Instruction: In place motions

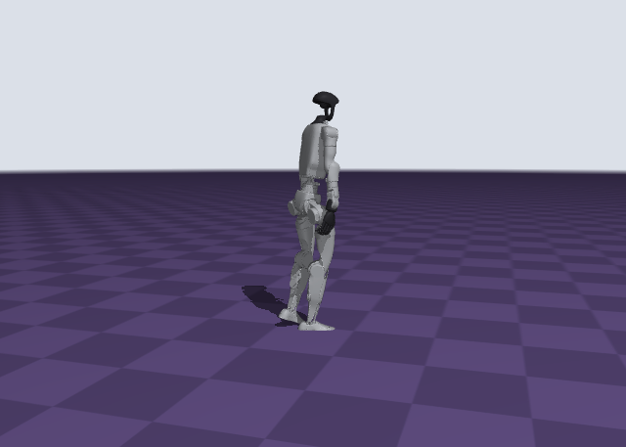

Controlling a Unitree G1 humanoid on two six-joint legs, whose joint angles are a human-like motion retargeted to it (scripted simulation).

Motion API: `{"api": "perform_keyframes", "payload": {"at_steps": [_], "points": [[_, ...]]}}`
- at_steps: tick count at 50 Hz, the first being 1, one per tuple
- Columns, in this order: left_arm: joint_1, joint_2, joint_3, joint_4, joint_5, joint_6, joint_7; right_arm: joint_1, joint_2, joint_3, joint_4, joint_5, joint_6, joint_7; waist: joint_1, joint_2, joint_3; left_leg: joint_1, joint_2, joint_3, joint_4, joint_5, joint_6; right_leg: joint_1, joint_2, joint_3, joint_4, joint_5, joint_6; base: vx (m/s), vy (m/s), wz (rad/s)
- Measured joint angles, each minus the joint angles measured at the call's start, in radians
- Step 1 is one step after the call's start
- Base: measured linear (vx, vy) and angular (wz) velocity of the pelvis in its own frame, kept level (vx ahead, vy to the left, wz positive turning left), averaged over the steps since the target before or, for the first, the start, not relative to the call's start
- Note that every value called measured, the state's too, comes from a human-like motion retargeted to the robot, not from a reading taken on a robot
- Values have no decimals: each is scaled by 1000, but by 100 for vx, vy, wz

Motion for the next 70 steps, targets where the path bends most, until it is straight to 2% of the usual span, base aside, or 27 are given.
{"api": "perform_keyframes", "payload": {"at_steps": [3, 5, 6, 7, 8, 10, 12, 14, 16, 18, 19, 20, 22, 24, 32, 40, 43, 45, 47, 50, 55, 60, 63, 65, 67, 68, 70], "points": [[36, -3, 14, 6, 4, -11, 9, -52, -6, 54, -57, -34, -4, 22, 155, 18, 57, 21, -77, -177, -267, -7, -18, 33, 96, 144, -31, 37, -33, 17, 6, -372], [79, -5, 38, 15, 4, -21, 25, -82, 8, 89, -102, -64, -10, 32, 192, 37, 85, 51, -117, -319, -389, 123, -5, 75, 156, 224, -55, 53, -35, 25, 0, -271], [104, -6, 56, 29, -2, -23, 30, -96, 22, 112, -123, -72, -18, 35, 149, 26, 94, 71, -127, -293, -410, 141, 38, 88, 154, 233, -46, 54, -28, 27, -1, -136], [128, -7, 79, 47, -7, -23, 32, -110, 38, 139, -142, -79, -24, 40, 108, 25, 101, 93, -106, -229, -426, 152, 56, 93, 158, 246, -29, 53, -20, 31, 3, -101], [148, -9, 113, 76, -10, -17, 28, -123, 57, 174, -158, -84, -30, 50, 71, 42, 100, 116, -23, -88, -431, 147, 25, 80, 176, 267, 4, 51, -11, 27, 6, -149], [168, -17, 177, 158, -11, 10, 20, -123, 99, 242, -203, -70, -30, 62, 19, 56, 64, 120, 18, 20, -440, 135, 14, 45, 194, 324, 39, 53, 10, 17, 5, -156], [167, -11, 191, 231, -27, 37, 34, -109, 126, 262, -231, -12, -41, 52, -49, 56, 64, 137, 0, -75, -436, 122, 17, 67, 193, 294, 32, 51, 16, 6, 4, -80], [166, -10, 187, 246, -36, 47, 41, -98, 136, 261, -245, 34, -69, 54, -27, 59, 78, 168, 10, -20, -452, 119, 18, 84, 209, 357, 24, 59, 18, 6, 4, -139], [175, -17, 182, 220, -19, 49, 43, -65, 134, 270, -257, 47, -90, 84, -17, 64, 55, 174, 19, 46, -458, 110, 18, 84, 218, 406, 12, 65, 20, 23, 2, -153], [183, -21, 159, 175, 14, 53, 31, -24, 121, 264, -258, 21, -88, 104, 88, 65, 32, 166, 22, 168, -465, 108, 42, 76, 243, 509, 15, 78, 20, 26, 3, -251], [178, -17, 135, 153, 29, 55, 19, -8, 115, 250, -250, 4, -81, 94, 103, 69, 29, 178, 20, 171, -470, 101, 44, 79, 247, 517, 15, 78, 21, 14, 4, -116], [170, -9, 106, 131, 42, 57, 5, 5, 109, 233, -239, -11, -74, 76, 92, 75, 29, 196, 17, 139, -476, 90, 39, 84, 247, 498, 12, 75, 23, 6, 4, 133], [147, 12, 70, 94, 70, 49, -12, 15, 97, 216, -195, -16, -63, 36, -30, 78, 21, 188, 23, 12, -448, 80, 5, 89, 212, 392, 11, 51, 34, 3, 2, 201], [130, 31, 58, 62, 99, 50, -6, 25, 88, 208, -148, -8, -48, 21, -27, 84, 16, 181, 24, 31, -451, 85, 14, 89, 225, 406, 21, 41, 36, 5, -1, 39], [78, 54, 26, 5, 127, 40, 3, 91, 56, 60, -42, 108, -10, 7, -61, 92, 1, 152, 6, -84, -444, 114, 5, 100, 216, 363, 40, 4, 58, 7, -2, 104], [116, 24, 46, 43, 89, 39, -14, 89, 26, 21, -8, 128, 7, -12, -84, 132, 26, 83, -16, -262, -407, 164, -13, 49, 236, 579, 82, 6, 78, -1, 2, 157], [141, 25, 58, 39, 101, 40, -12, 80, 18, 42, -9, 116, 4, -9, -44, 127, 49, 76, -36, -295, -406, 189, -18, 65, 194, 463, 75, -22, 48, -7, 6, 125], [152, 28, 63, 35, 112, 41, -8, 76, 10, 44, -9, 105, 4, 0, 56, 105, 55, 71, -53, -263, -414, 203, -21, 78, 186, 418, 72, -34, 11, -5, 9, 59], [152, 23, 57, 37, 107, 43, 6, 80, -1, 35, -14, 96, 2, 12, 132, 104, 67, 58, -61, -271, -411, 195, -19, 86, 154, 357, 87, -53, 17, -4, 13, 162], [150, 15, 68, 43, 86, 40, 16, 93, -20, 37, -23, 72, -6, 19, 177, 97, 73, 38, -69, -248, -417, 136, 45, 110, 103, 218, 88, -80, 26, -3, 15, 286], [138, 27, 87, 37, 71, 41, -21, 121, -39, 35, -22, 34, -10, -8, 157, 77, 44, -3, -1, 39, -437, 5, 90, 161, 3, -107, 86, -131, 84, 1, 19, 401], [83, 50, 72, 34, 55, 33, -18, 165, -53, -20, -28, 24, -19, -8, 167, 41, 22, 24, 64, 402, -431, -117, 55, 241, -32, -428, 54, -160, 152, 1, 26, 430], [60, 53, 59, 45, 46, 31, -11, 189, -55, -67, -15, 10, -14, -26, 199, 23, -4, 97, 84, 697, -437, -162, 15, 287, -20, -594, 17, -155, 189, 9, 22, 373], [62, 45, 61, 48, 35, 28, 0, 201, -57, -85, -6, 0, -11, -37, 218, 15, -24, 149, 88, 882, -444, -150, -24, 309, -2, -684, -4, -149, 207, 18, 21, 310], [72, 34, 76, 54, 10, 23, 9, 202, -58, -92, -1, -16, -8, -45, 235, 11, -38, 171, 78, 953, -469, -47, -45, 332, 16, -746, -18, -142, 227, 25, 23, 243], [81, 28, 87, 57, -3, 19, 12, 201, -60, -91, -1, -25, -9, -48, 238, 12, -43, 173, 76, 945, -485, 35, -53, 343, 26, -773, -20, -140, 237, 28, 24, 201], [109, 10, 118, 60, -22, 13, 20, 200, -63, -87, -9, -38, -14, -54, 254, -1, -54, 151, 40, 863, -503, 64, -14, 360, 18, -813, -16, -130, 254, 28, 19, 150]]}}
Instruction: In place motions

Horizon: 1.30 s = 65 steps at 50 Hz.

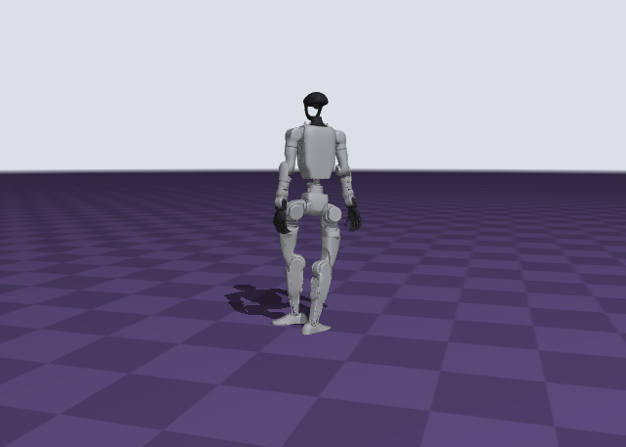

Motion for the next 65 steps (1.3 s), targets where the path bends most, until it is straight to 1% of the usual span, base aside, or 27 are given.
{"api": "perform_keyframes", "payload": {"at_steps": [3, 8, 12, 15, 17, 18, 20, 21, 22, 23, 24, 25, 26, 27, 28, 32, 36, 38, 40, 42, 44, 46, 49, 52, 56, 60, 65], "points": [[44, -29, 58, 21, -26, -5, 16, -15, -4, 21, -24, -5, -9, 5, 35, -3, -10, -2, -18, -4, -19, -17, 22, 11, -5, -2, 11, 15, 8, 28, 20, 62], [74, -56, 131, 91, -61, -3, 40, -76, 18, 43, -79, 35, -22, 11, 64, -18, 11, 7, -16, -76, 27, -33, -10, 31, -12, -12, -4, 36, 6, 14, 13, 20], [96, -60, 151, 113, -64, -8, 50, -106, 41, 60, -126, 44, -63, 46, 117, -39, 19, -11, -7, -211, 74, -39, -30, 27, -33, 23, 0, 43, -3, 18, 6, -41], [88, -51, 148, 128, -64, -8, 58, -107, 50, 80, -153, 22, -80, 58, 141, -48, 25, -21, -4, -301, 97, -73, -29, 34, -39, 29, 11, 53, -3, 21, 3, -26], [77, -44, 140, 133, -59, -8, 61, -99, 48, 89, -157, 5, -88, 54, 143, -44, 20, -16, -6, -291, 82, -109, 4, 46, -45, 36, 34, 83, -30, 24, 5, 15], [71, -40, 134, 133, -56, -8, 61, -92, 46, 93, -155, -8, -90, 53, 130, -30, 13, -6, -1, -275, 65, -116, 19, 52, -46, 64, 59, 114, -58, 30, 3, 78], [61, -32, 119, 140, -57, -8, 55, -72, 44, 103, -143, -40, -87, 53, 54, 18, -4, -8, 32, -345, 67, -116, 27, 57, -53, 145, 157, 182, -124, 37, 0, 88], [46, -24, 109, 149, -57, -2, 52, -64, 45, 112, -130, -43, -80, 49, 88, 36, 7, -18, 25, -306, 40, -102, 76, 12, -92, 300, 271, 193, -172, 36, -4, -63], [31, -18, 97, 156, -54, 4, 52, -57, 45, 117, -119, -42, -75, 45, 119, 49, 18, -26, 20, -274, 18, -89, 115, -38, -127, 448, 379, 199, -200, 26, -5, -155], [13, -13, 80, 159, -44, 10, 56, -52, 44, 112, -110, -32, -71, 40, 143, 53, 30, -28, 20, -256, 5, -79, 132, -95, -153, 579, 471, 195, -190, 14, -5, 62], [-13, -7, 48, 158, -30, 18, 62, -48, 43, 101, -97, -17, -68, 38, 65, 77, 33, -36, 39, -352, 18, -74, 119, -146, -131, 654, 535, 186, -155, 1, -5, 353], [-42, 0, 8, 155, -15, 27, 68, -46, 43, 87, -83, 2, -66, 36, -63, 110, 29, -47, 67, -504, 42, -72, 90, -192, -84, 700, 585, 174, -106, -9, -8, 579], [-68, 8, -37, 133, 5, 16, 58, -42, 44, 81, -67, 26, -64, 42, -171, 137, 36, -68, 82, -631, 58, -68, 70, -258, -18, 775, 628, 147, -53, -11, -10, 566], [-90, 16, -75, 108, 23, 9, 49, -40, 45, 76, -52, 47, -60, 48, -243, 157, 42, -85, 89, -718, 64, -61, 60, -313, 40, 843, 657, 127, -22, -7, -10, 342], [-103, 21, -99, 79, 40, 9, 38, -38, 45, 74, -39, 59, -55, 52, -244, 162, 47, -92, 83, -725, 51, -49, 73, -346, 80, 898, 657, 120, -35, -1, -9, 155], [-158, 50, -193, -18, 84, 1, -7, -28, 54, 59, -1, 80, -40, 50, -268, 160, 29, -137, 67, -772, 50, -39, 77, -450, 115, 998, 559, 117, -121, 1, -8, 60], [-193, 41, -225, -49, 102, 0, -11, -13, 61, 54, 20, 82, -34, 47, -288, 122, 43, -114, 6, -817, 47, -42, 81, -457, 175, 1171, 296, 117, -141, 6, -7, 86], [-196, 22, -225, -40, 91, 2, -20, -5, 63, 54, 27, 71, -30, 48, -283, 96, 50, -83, -31, -828, 46, -52, 86, -422, 172, 1215, 153, 127, -161, 15, -3, 54], [-197, 5, -215, -16, 77, 4, -39, 0, 66, 59, 29, 61, -27, 48, -266, 76, 62, -41, -56, -827, 41, -62, 86, -368, 183, 1257, 55, 202, -239, 14, -5, -23], [-195, 1, -199, 15, 78, 10, -69, -6, 70, 68, 30, 51, -27, 52, -180, 43, 53, -15, -70, -754, 29, -74, 76, -314, 117, 1098, 10, 217, -250, 10, -6, -100], [-174, -14, -193, 42, 95, 16, -69, -9, 79, 57, 26, 43, -25, 54, -166, 53, 51, 11, -72, -775, 11, -71, 70, -283, 121, 1088, -25, 223, -245, 11, -6, 32], [-145, -30, -189, 79, 93, 10, -32, -10, 85, 53, 14, 30, -26, 52, -148, 62, 44, 42, -73, -780, -8, -70, 68, -245, 131, 1084, -69, 236, -246, 15, -7, 35], [-91, -28, -151, 135, 86, -4, -8, -18, 92, 87, -15, 0, -49, 33, -167, 81, 10, 55, -65, -778, -20, -74, 61, -202, 137, 1056, -120, 237, -238, 11, -3, 10], [-42, -23, -110, 179, 126, 7, 19, -31, 99, 111, -31, 3, -62, 7, -190, 86, -24, 52, -76, -795, -15, -82, 56, -220, 137, 1074, -96, 216, -252, 13, 0, 34], [3, -13, -86, 216, 105, -4, 98, -61, 117, 116, -55, 54, -68, 34, -188, 86, 0, 80, -68, -808, 1, -102, 49, -184, 150, 1048, -96, 202, -260, -1, -4, 24], [56, -2, -61, 229, 124, 16, 60, -57, 122, 129, -66, 75, -89, 72, -218, 89, -42, 83, -69, -850, 14, -124, 33, -181, 141, 1017, -98, 190, -259, 12, -1, 48], [82, 2, -38, 214, 142, 35, -3, -75, 118, 151, -30, 65, -83, 64, -238, 89, -57, 87, -76, -886, 9, -130, 29, -178, 138, 985, -96, 177, -259, 0, -2, 35]]}}
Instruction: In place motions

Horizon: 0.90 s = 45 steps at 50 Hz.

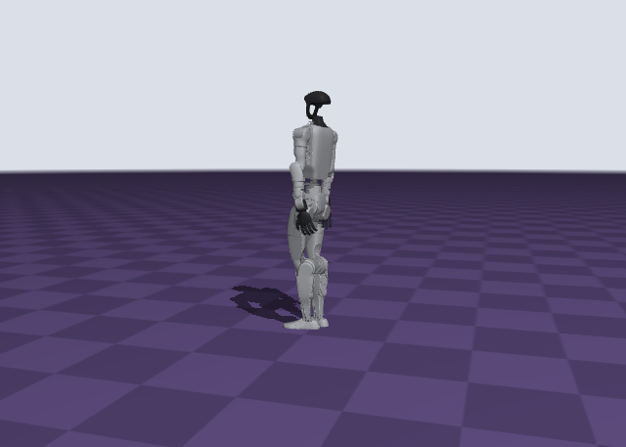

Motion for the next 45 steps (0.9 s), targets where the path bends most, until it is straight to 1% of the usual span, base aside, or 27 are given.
{"api": "perform_keyframes", "payload": {"at_steps": [4, 10, 12, 14, 15, 17, 18, 20, 26, 38, 45], "points": [[-14, -5, 3, -1, 2, 22, -13, -5, -9, 16, 41, -29, 8, -10, 32, 3, -10, -13, 2, 28, -1, 2, 8, -5, 11, 30, 2, -1, -2, 2, -2, -36], [-56, -14, -47, -51, 37, 30, -9, -6, -25, 13, 96, -35, 24, -27, 229, 8, 10, -1, -2, 212, -38, -1, 51, -14, 63, 207, 11, 21, -17, 0, -1, -150], [-66, -16, -71, -72, 60, 34, -11, 0, -29, 8, 106, -34, 28, -29, 273, 9, 14, 7, -5, 251, -49, -6, 57, -15, 74, 244, 13, 27, -19, 0, 0, -101], [-72, -17, -94, -87, 82, 38, -13, 7, -34, 4, 115, -32, 31, -32, 288, 10, 16, 11, -4, 263, -51, -9, 57, -13, 76, 255, 12, 30, -20, 0, 0, -37], [-77, -17, -107, -95, 96, 40, -16, 10, -37, 1, 120, -31, 34, -33, 288, 10, 18, 11, -3, 263, -50, -8, 55, -12, 74, 253, 11, 31, -19, -1, 1, 166], [-87, -16, -133, -105, 110, 34, -29, 8, -39, -17, 133, -34, 38, -36, 112, 3, 9, -6, 2, 87, -14, -7, 21, 0, 25, 77, 1, 7, -6, -1, 1, 339], [-88, -18, -132, -106, 106, 24, -36, 10, -39, -17, 136, -35, 40, -38, 69, 0, 4, -10, 3, 50, -6, -8, 10, 1, 12, 39, 0, 2, -2, 0, 0, 192], [-88, -25, -112, -105, 89, 18, -53, 12, -37, -10, 140, -34, 43, -39, 92, 3, 6, -20, 4, 85, -8, -4, 23, -3, 22, 70, 4, 5, -4, 0, 0, -19], [-99, -45, -66, -72, 30, 22, -86, 22, -27, -13, 136, -26, 46, -32, 68, 7, 0, -16, 4, 71, -17, -10, 20, -6, 22, 55, 4, 3, 0, 0, 0, 1], [-86, -37, -50, -55, 24, 16, -81, 18, -8, 20, 95, -85, 43, -2, 58, 7, -8, -11, 0, 70, -27, -20, 23, -7, 20, 51, 4, 4, 3, 0, 0, 0], [-81, -35, -48, -57, 18, 6, -57, 13, -7, 14, 85, -59, 43, 9, 61, 6, -12, -11, -3, 68, -25, -29, 25, -4, 17, 52, 6, 1, 6, 0, 0, 0]]}}
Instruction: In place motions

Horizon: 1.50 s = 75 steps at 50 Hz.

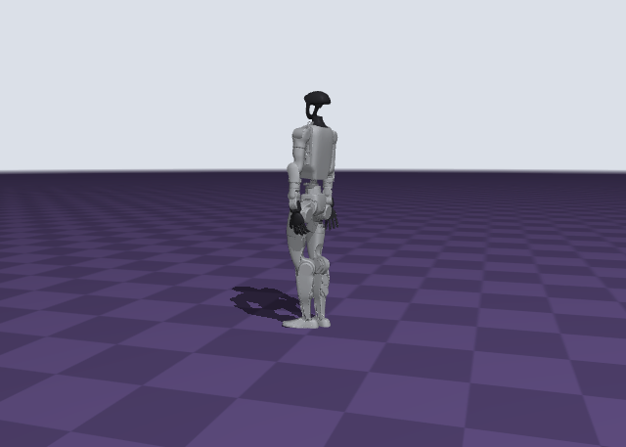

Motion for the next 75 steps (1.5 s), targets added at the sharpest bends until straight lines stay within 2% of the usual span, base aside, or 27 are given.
{"api": "perform_keyframes", "payload": {"at_steps": [25, 75], "points": [[9, 1, 9, 3, -2, 2, 1, 5, -4, -6, 17, 7, 5, 0, -3, 4, -15, -4, -7, -5, -10, -18, 8, -2, -7, -8, 0, -3, 11, 0, 0, 0], [5, 15, -13, 1, -10, 0, 3, -13, -15, 5, 9, -3, 3, 12, 0, 9, -4, -1, -3, 15, -17, -49, 13, -13, -13, 12, 13, 1, 26, 0, 0, 0]]}}
